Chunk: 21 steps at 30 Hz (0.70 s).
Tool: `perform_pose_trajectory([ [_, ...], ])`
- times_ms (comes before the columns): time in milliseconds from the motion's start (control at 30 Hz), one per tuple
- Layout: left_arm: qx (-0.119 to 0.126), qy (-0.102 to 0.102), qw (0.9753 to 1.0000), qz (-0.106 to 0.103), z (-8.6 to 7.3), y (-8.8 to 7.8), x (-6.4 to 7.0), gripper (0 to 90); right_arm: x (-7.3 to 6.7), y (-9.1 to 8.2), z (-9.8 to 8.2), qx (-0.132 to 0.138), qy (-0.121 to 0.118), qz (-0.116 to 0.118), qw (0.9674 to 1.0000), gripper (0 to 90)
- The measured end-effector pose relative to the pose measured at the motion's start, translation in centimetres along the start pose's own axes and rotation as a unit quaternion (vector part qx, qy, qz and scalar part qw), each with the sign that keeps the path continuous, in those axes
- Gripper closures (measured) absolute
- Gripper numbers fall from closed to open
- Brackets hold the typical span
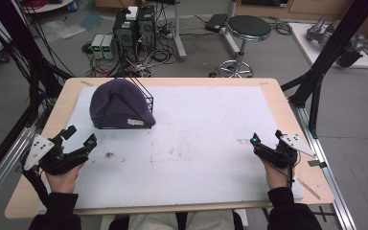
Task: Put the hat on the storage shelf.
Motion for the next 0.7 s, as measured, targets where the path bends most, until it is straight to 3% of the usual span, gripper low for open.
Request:
perform_pose_trajectory([
  [200, 0.001, 0.008, 0.9998, 0.018, -0.8, -0.5, -0.5, 18.6, -0.1, -0.7, 0.1, 0.020, -0.011, -0.012, 0.9997, 10.9],
  [267, 0.002, 0.000, 0.9999, 0.017, -1.0, -0.6, -0.5, 18.7, 0.1, -0.9, 0.1, 0.028, -0.009, -0.010, 0.9995, 10.9],
  [700, -0.011, 0.001, 0.9994, 0.032, -2.5, -1.2, -1.2, 18.8, 0.0, -1.0, -0.8, 0.018, 0.001, -0.013, 0.9997, 10.9],
])
Point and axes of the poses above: each handheld gripper's, and its own axes: y roughly forward along the jaws, z roughly out of its top, x roughly to its right, the point moved 8 cm from there along y, roughly forward along the jaws, and after that the axes turned 15 degrees about -y, right-handed, at the moved point
